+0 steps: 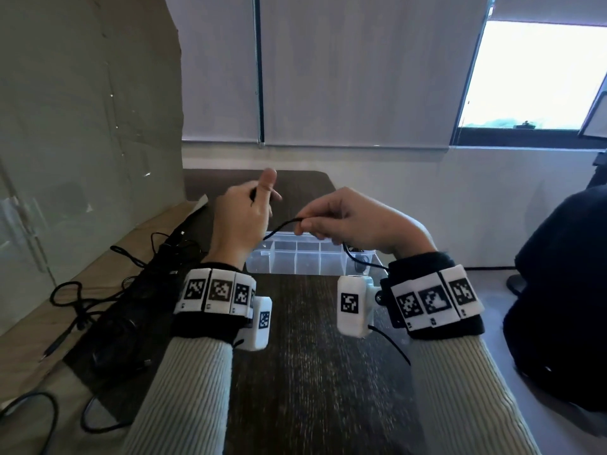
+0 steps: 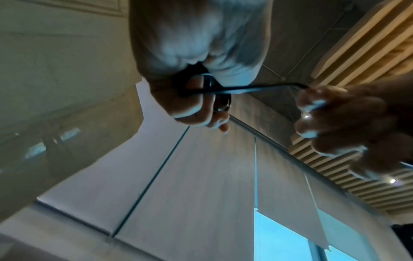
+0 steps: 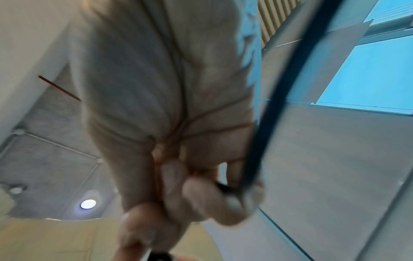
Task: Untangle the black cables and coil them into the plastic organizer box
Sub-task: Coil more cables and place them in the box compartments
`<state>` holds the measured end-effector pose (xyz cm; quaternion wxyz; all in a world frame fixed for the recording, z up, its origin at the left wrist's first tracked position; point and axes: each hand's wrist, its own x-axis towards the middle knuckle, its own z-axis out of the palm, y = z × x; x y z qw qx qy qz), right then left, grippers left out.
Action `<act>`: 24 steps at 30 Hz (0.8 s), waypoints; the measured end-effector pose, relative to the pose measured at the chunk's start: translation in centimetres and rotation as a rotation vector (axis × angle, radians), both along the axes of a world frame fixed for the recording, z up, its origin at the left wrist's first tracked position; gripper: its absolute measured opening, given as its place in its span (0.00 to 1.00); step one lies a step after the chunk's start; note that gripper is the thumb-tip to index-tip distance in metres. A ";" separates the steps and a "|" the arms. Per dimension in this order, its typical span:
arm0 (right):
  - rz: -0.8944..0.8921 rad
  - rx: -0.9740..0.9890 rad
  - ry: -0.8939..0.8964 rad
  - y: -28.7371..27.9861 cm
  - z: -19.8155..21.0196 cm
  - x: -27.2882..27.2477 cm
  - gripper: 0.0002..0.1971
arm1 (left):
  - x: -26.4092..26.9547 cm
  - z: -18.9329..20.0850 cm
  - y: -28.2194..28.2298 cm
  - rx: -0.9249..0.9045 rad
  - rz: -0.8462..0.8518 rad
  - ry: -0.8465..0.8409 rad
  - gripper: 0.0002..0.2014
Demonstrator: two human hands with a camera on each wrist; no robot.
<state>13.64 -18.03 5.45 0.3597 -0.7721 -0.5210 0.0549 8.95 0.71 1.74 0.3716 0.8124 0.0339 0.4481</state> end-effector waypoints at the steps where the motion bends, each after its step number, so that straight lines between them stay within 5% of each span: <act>1: -0.013 0.054 -0.040 0.2 0.2 0.0 0.08 | 0.0 0.0 -0.4 0.019 -0.004 0.061 0.36; 7: -0.226 0.393 -0.143 1.2 -0.9 1.9 0.05 | -0.4 0.4 -2.2 0.008 -0.260 0.286 0.44; 11: -0.298 0.560 -0.007 0.7 -1.2 2.8 0.05 | -0.9 0.9 -2.5 -0.109 -0.487 0.384 0.23; 16: -0.165 0.507 0.174 0.6 -1.7 2.8 0.02 | -0.9 1.1 -2.3 -0.348 -0.555 0.253 0.15; 24: -0.211 0.238 -0.070 1.8 -2.2 3.1 0.12 | -0.9 1.7 -2.1 -0.617 -0.549 0.103 0.19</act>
